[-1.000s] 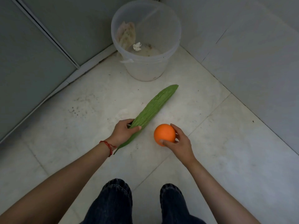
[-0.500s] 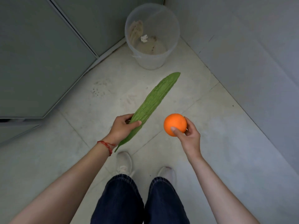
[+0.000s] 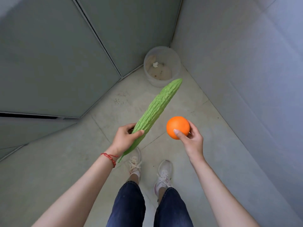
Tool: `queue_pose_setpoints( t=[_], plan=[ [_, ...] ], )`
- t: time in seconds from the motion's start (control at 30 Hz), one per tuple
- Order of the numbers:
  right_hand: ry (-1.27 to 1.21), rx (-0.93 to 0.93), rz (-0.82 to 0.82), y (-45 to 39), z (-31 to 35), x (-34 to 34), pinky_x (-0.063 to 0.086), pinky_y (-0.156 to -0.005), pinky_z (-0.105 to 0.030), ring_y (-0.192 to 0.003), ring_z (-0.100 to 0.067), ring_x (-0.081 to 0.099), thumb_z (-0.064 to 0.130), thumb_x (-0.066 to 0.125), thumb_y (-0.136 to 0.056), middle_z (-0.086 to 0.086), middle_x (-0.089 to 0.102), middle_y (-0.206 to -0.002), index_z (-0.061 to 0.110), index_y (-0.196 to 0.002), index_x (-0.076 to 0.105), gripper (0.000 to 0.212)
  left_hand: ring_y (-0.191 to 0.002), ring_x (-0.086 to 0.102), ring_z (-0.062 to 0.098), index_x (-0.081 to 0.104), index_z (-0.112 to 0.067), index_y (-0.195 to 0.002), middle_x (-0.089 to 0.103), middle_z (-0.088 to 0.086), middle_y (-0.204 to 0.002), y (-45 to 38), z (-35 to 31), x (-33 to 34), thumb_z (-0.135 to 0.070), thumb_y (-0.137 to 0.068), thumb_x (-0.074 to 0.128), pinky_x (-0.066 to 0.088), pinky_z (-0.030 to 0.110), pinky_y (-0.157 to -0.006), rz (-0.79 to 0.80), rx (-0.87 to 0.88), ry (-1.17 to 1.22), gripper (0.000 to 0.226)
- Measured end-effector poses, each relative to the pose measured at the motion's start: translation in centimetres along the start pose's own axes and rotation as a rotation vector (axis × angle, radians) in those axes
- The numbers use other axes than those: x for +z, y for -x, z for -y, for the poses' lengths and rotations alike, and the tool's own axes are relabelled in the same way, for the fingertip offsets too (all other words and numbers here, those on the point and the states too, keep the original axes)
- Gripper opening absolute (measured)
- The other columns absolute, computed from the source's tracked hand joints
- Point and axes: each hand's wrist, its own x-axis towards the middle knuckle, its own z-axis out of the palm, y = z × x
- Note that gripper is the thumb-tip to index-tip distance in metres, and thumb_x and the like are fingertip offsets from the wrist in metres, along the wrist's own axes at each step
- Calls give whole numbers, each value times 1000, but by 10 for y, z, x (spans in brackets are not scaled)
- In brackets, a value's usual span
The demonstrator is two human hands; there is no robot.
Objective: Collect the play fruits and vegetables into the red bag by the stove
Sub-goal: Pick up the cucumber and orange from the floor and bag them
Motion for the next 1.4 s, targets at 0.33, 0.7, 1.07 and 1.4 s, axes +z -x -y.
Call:
queue_pose_setpoints(
  t=[0.33,0.7,1.07,1.4],
  plan=[
    [20,-45,39,77,129,18,51,-68,-11,-89,3,60,8,76,-70,-2,59,-113,17,-125,51,61,-72,58,14,68,-22,-90,67,4,-83,78,-95,-77,-19,-82,65,47,30,-68,-19,56,45,10],
    [-8,-69,124,140,205,58,50,-90,-41,-97,-12,62,12,76,-70,-3,62,-113,24,-116,54,52,-61,60,-7,67,-35,-88,68,-10,-79,152,-135,-151,-21,-81,65,45,9,-51,-146,131,186,16],
    [168,-153,401,123,257,97,51,-89,-40,-95,-8,62,12,77,-69,-2,62,-111,25,-115,55,52,-65,62,2,69,-36,-91,70,-11,-80,190,-137,-176,-22,-80,66,49,22,-58,-439,72,401,18],
    [414,-276,802,102,301,124,50,-68,-11,-95,2,59,13,77,-70,-1,60,-115,16,-127,51,63,-67,63,3,68,-28,-94,71,-12,-78,231,-131,-137,-15,-80,67,50,20,-60,-822,46,694,19]
  ],
)
